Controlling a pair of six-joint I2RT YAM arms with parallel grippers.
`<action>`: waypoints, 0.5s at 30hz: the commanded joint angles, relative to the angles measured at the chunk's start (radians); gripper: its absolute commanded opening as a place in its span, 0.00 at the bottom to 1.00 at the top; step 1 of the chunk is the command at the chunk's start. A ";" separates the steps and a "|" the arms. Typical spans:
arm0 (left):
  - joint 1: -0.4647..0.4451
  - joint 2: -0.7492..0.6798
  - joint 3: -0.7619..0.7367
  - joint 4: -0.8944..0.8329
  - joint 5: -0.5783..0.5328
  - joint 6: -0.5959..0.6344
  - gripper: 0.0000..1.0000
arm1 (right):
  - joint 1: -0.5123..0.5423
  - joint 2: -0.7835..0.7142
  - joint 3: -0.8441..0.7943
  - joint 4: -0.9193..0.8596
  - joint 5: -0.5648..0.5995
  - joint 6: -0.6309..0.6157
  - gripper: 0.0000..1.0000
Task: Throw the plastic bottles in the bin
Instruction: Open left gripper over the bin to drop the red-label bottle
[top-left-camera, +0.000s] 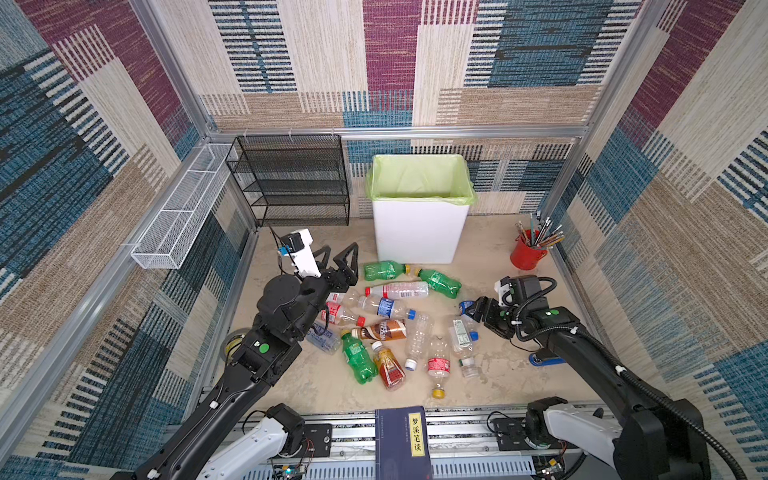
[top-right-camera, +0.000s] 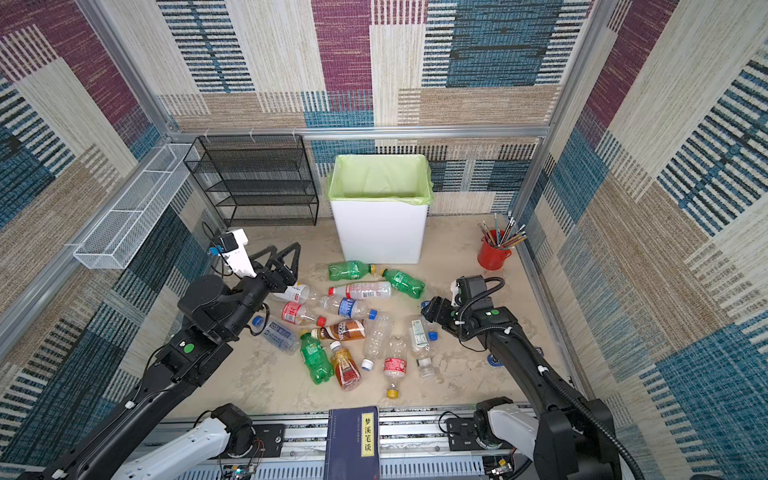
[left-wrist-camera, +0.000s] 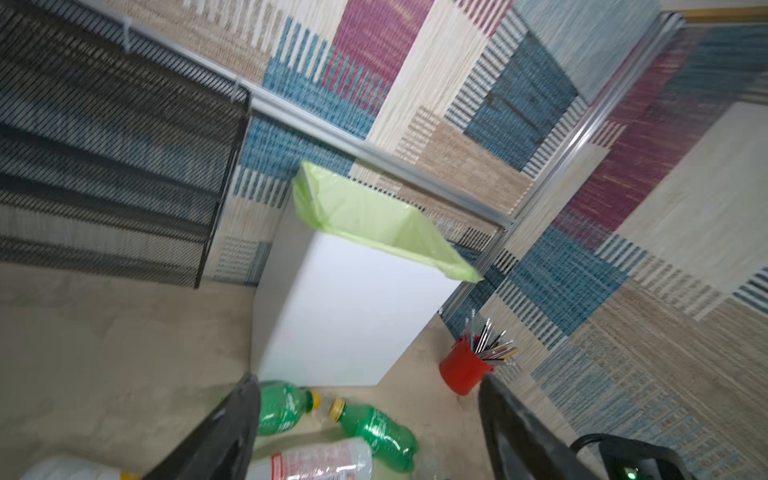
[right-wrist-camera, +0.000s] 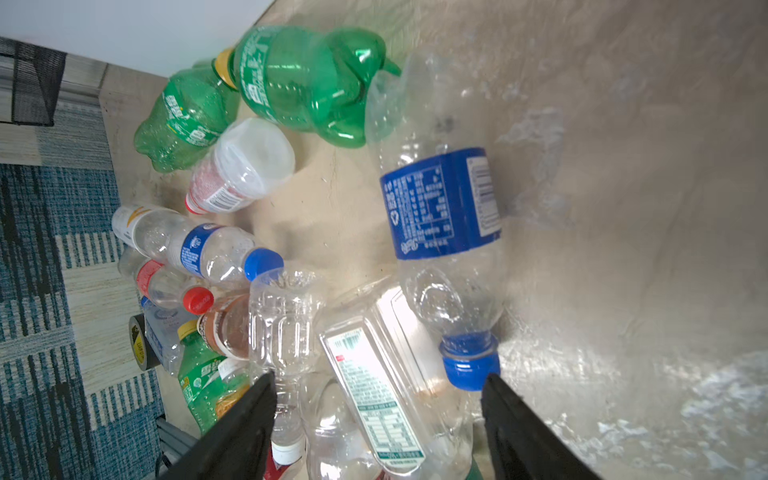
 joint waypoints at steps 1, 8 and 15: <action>0.005 -0.029 -0.039 -0.150 -0.038 -0.071 0.83 | 0.019 -0.018 -0.018 -0.017 -0.005 0.023 0.77; 0.076 -0.054 -0.105 -0.298 0.089 -0.193 0.80 | 0.083 -0.021 -0.012 -0.022 0.062 0.098 0.70; 0.127 -0.070 -0.093 -0.501 0.235 -0.234 0.78 | 0.170 0.025 0.058 -0.067 0.160 0.136 0.68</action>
